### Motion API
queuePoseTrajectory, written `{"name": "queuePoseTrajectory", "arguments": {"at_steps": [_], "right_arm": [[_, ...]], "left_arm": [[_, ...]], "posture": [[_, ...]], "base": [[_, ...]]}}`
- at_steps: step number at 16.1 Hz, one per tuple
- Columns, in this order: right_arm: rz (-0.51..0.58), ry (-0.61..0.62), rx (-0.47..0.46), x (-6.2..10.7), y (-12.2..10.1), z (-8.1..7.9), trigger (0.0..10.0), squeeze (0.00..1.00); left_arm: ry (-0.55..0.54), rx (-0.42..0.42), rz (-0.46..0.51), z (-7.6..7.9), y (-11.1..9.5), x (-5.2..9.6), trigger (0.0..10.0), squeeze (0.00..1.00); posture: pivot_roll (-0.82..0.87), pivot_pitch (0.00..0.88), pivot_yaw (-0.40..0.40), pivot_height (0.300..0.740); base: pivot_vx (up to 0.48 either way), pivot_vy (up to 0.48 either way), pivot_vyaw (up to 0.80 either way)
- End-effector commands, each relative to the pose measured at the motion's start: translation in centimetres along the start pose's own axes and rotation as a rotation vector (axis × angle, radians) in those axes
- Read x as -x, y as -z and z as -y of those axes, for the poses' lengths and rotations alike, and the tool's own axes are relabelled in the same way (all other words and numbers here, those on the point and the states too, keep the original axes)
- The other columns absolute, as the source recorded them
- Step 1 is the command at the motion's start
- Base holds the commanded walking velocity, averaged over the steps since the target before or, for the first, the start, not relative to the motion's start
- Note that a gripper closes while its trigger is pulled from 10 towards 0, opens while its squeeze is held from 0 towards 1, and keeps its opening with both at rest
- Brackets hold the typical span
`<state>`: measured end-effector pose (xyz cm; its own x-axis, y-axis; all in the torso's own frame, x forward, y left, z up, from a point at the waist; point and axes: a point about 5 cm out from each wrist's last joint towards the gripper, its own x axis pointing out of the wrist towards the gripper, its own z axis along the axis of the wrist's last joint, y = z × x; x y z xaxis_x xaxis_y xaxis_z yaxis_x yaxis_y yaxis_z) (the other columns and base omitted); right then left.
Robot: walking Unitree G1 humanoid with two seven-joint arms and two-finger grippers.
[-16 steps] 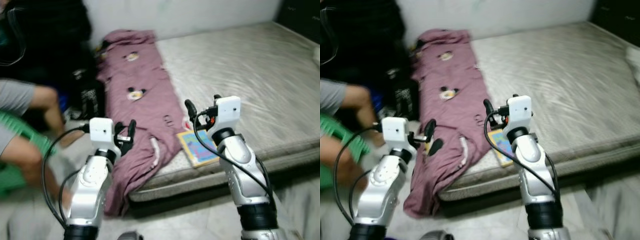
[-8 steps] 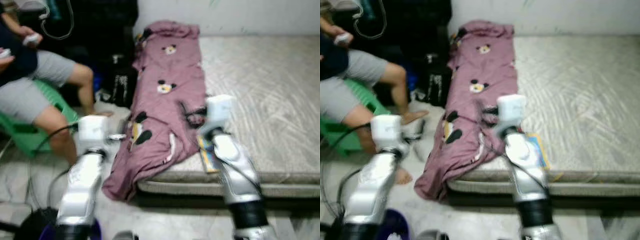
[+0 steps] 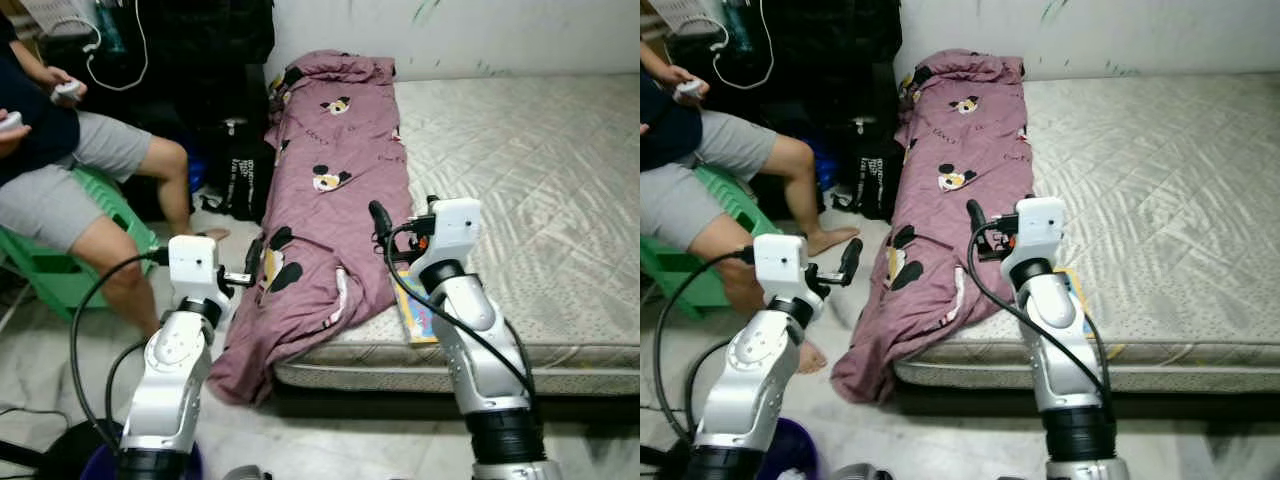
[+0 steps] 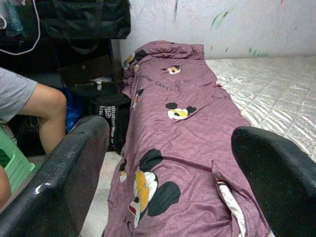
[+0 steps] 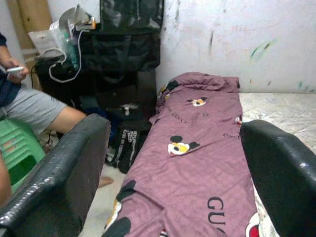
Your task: Clean up the room
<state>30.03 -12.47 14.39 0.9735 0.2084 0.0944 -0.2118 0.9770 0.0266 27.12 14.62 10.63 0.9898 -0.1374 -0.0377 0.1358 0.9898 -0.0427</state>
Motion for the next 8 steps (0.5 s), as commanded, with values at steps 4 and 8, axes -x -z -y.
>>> {"name": "queuePoseTrajectory", "arguments": {"at_steps": [4, 8], "right_arm": [[0.029, 0.047, -0.008, 0.28, -0.26, 0.23, 10.0, 0.0], [0.026, 0.057, -0.008, 0.41, 0.01, 0.22, 10.0, 0.0]], "left_arm": [[0.035, -0.016, -0.004, -0.16, -0.13, -0.54, 10.0, 0.0], [0.046, -0.016, 0.003, 0.2, -0.36, -1.02, 10.0, 0.0]], "posture": [[-0.17, 0.0, 0.13, 0.74], [-0.16, 0.0, 0.123, 0.74]], "base": [[0.0, 0.0, 0.0], [0.0, 0.0, 0.0]]}}
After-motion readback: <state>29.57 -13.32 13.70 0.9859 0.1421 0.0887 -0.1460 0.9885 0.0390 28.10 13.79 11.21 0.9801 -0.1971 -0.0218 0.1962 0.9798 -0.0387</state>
